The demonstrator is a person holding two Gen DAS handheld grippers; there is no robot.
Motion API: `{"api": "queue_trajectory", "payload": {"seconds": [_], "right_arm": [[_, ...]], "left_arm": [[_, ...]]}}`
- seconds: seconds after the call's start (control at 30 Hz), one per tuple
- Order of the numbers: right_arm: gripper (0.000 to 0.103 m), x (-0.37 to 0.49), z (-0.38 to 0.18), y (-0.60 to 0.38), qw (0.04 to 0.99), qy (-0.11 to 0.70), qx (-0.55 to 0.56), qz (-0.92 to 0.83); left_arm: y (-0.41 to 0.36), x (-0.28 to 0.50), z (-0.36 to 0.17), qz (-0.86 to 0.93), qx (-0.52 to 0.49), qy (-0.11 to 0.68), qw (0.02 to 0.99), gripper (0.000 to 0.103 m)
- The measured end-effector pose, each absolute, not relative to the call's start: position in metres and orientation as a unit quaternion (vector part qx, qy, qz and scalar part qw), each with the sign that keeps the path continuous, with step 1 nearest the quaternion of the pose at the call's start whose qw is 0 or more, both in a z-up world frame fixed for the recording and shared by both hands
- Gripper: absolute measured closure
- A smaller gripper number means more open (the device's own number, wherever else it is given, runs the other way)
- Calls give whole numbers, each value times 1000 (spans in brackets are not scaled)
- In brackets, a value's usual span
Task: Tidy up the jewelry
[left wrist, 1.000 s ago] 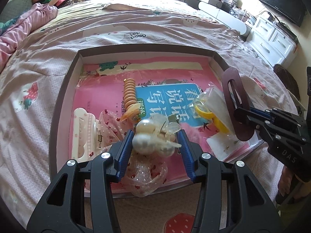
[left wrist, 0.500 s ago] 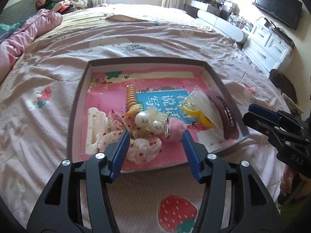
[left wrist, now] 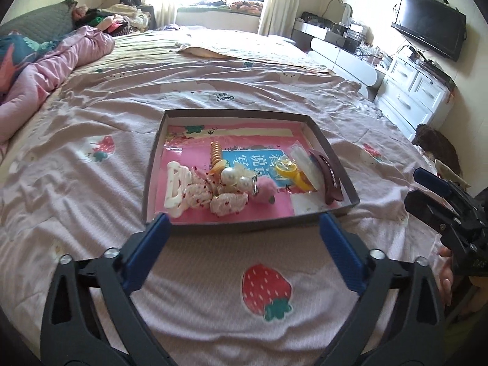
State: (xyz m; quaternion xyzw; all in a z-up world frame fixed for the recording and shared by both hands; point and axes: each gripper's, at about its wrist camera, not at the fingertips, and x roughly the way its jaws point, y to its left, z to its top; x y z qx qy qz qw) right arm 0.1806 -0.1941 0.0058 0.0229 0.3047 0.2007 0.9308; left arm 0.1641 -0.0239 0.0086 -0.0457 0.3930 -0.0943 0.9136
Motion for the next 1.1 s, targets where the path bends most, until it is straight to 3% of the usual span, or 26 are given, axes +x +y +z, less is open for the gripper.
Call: {"api": "queue_trajectory", "payload": {"seconds": [1.1], "right_arm": [[7,125,-26,-185,919,342,17,193]], "left_arm": [[-9,103,-10,-51,-56,393,916,11]]}}
